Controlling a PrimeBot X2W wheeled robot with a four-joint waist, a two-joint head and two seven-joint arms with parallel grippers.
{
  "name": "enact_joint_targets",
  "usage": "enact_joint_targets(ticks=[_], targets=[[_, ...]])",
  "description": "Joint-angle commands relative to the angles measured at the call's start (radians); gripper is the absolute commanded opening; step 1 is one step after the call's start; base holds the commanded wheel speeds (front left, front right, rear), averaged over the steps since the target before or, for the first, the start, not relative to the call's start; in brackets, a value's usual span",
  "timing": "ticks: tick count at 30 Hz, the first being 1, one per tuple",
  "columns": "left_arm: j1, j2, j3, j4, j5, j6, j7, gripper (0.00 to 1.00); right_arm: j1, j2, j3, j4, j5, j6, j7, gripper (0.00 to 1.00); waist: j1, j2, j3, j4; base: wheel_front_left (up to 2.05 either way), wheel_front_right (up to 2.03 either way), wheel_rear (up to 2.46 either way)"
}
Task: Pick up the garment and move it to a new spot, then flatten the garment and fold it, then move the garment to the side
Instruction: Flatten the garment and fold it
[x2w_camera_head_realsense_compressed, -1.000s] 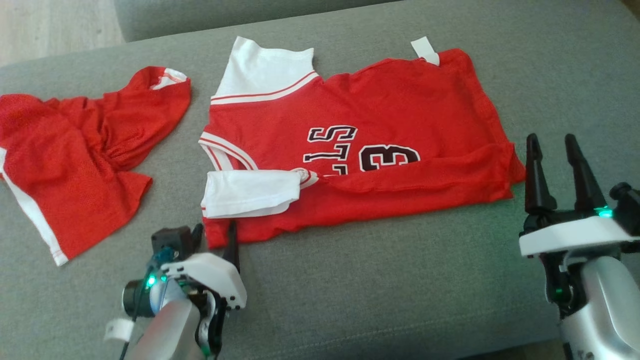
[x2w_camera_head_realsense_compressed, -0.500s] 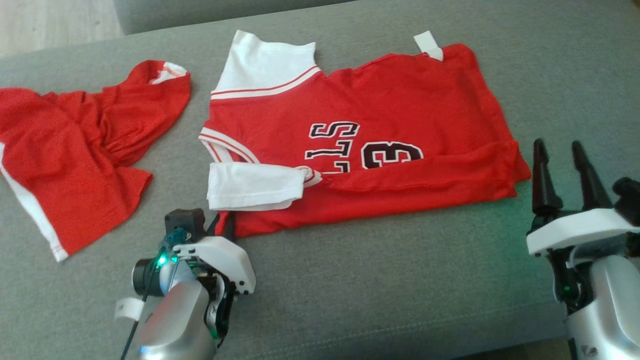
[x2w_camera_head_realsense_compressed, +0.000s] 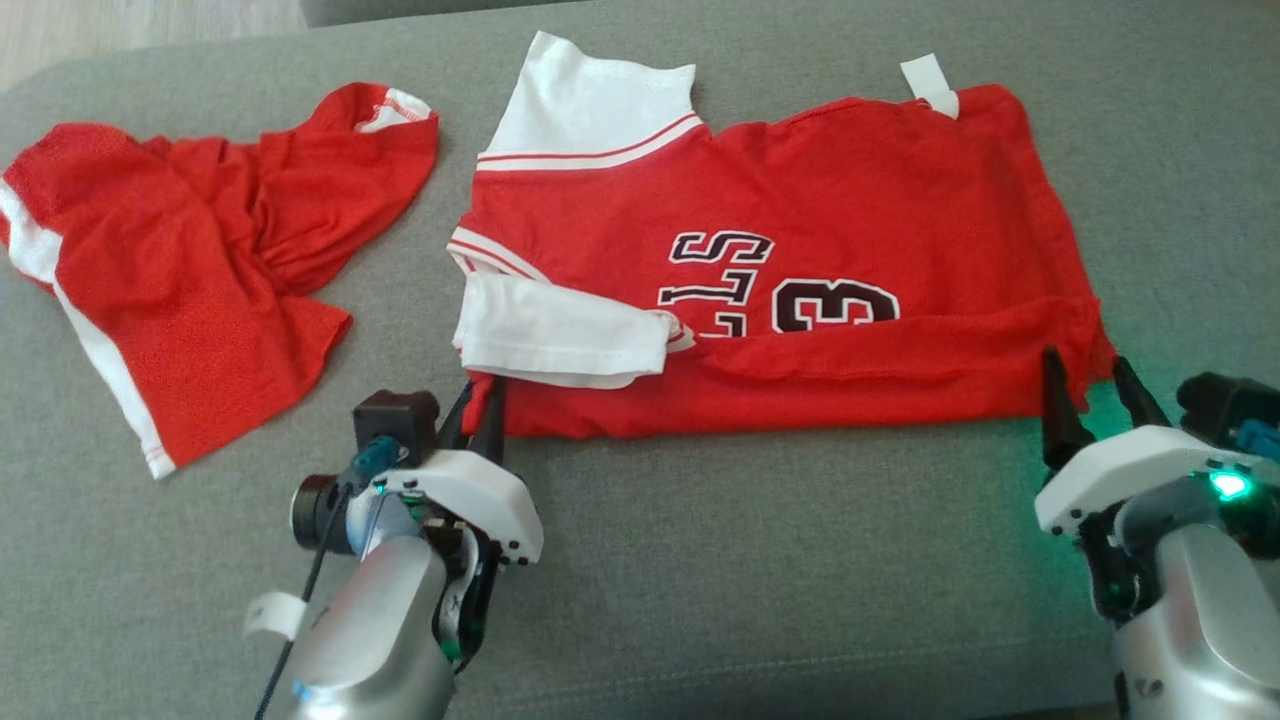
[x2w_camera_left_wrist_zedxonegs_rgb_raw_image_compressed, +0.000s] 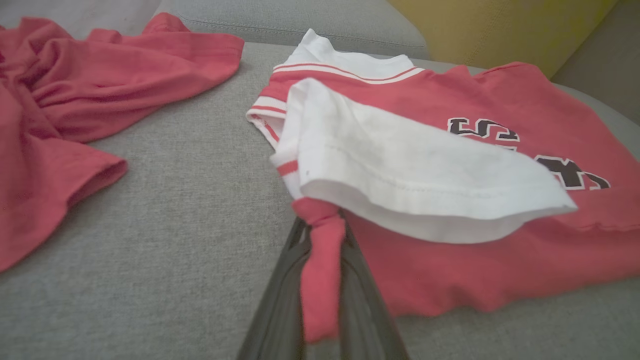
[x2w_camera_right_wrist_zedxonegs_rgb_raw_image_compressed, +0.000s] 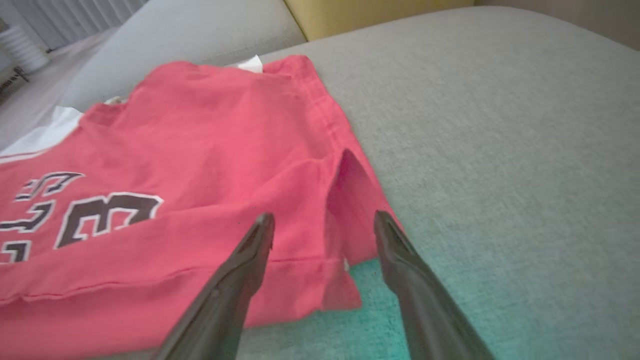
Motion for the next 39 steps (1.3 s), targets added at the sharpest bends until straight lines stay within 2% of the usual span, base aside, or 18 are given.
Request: enact_joint_targets(ticks=[1, 12, 20, 21, 22, 23, 24, 29, 39], targets=[[-0.015, 0.017, 0.016, -0.041, 0.002, 0.006, -0.012, 0.0, -0.047, 0.004, -0.001, -0.004, -0.025, -0.001, 0.004, 1.0, 0.0, 0.0, 0.007, 0.007, 0.0, 0.0, 0.0], [-0.017, 0.018, -0.013, -0.091, 0.004, 0.012, -0.013, 0.0, -0.148, 0.03, -0.184, 0.164, -0.204, -0.001, 0.002, 1.0, 0.0, 0.0, 0.033, 0.029, 0.0, 0.0, 0.0], [-0.018, 0.025, -0.018, -0.104, -0.001, 0.018, -0.011, 0.0, -0.189, 0.045, -0.199, 0.243, -0.218, -0.001, 0.02, 1.0, 0.0, 0.0, 0.039, 0.032, 0.0, 0.0, 0.0], [-0.018, 0.026, -0.018, -0.104, -0.002, 0.019, -0.011, 0.0, -0.193, 0.046, -0.184, 0.254, -0.208, -0.001, 0.026, 0.65, 0.0, 0.0, 0.039, 0.031, 0.0, 0.0, 0.0], [-0.018, 0.026, -0.018, -0.104, -0.002, 0.019, -0.011, 0.0, -0.193, 0.046, -0.184, 0.254, -0.208, -0.001, 0.026, 0.65, 0.0, 0.0, 0.039, 0.031, 0.0, 0.0, 0.0], [-0.018, 0.027, -0.018, -0.104, -0.003, 0.02, -0.011, 0.0, -0.196, 0.048, -0.168, 0.263, -0.195, -0.001, 0.034, 0.15, 0.0, 0.0, 0.039, 0.03, 0.0, 0.0, 0.0], [-0.017, 0.028, -0.018, -0.104, -0.004, 0.021, -0.01, 0.0, -0.198, 0.049, -0.15, 0.27, -0.182, -0.001, 0.04, 0.0, 0.0, 0.0, 0.039, 0.028, 0.0, 0.0, 0.0], [-0.017, 0.037, -0.012, -0.099, -0.009, 0.028, -0.011, 0.0, -0.2, 0.043, -0.082, 0.276, -0.113, -0.001, 0.051, 0.0, 0.0, 0.0, 0.03, 0.022, 0.0, 0.0, 0.0], [0.024, 0.053, -0.007, -0.087, -0.027, 0.03, -0.011, 0.0, -0.152, -0.041, 0.034, 0.226, 0.007, -0.001, 0.114, 0.0, 0.0, 0.0, -0.066, 0.017, 0.0, 0.0, 0.0]])
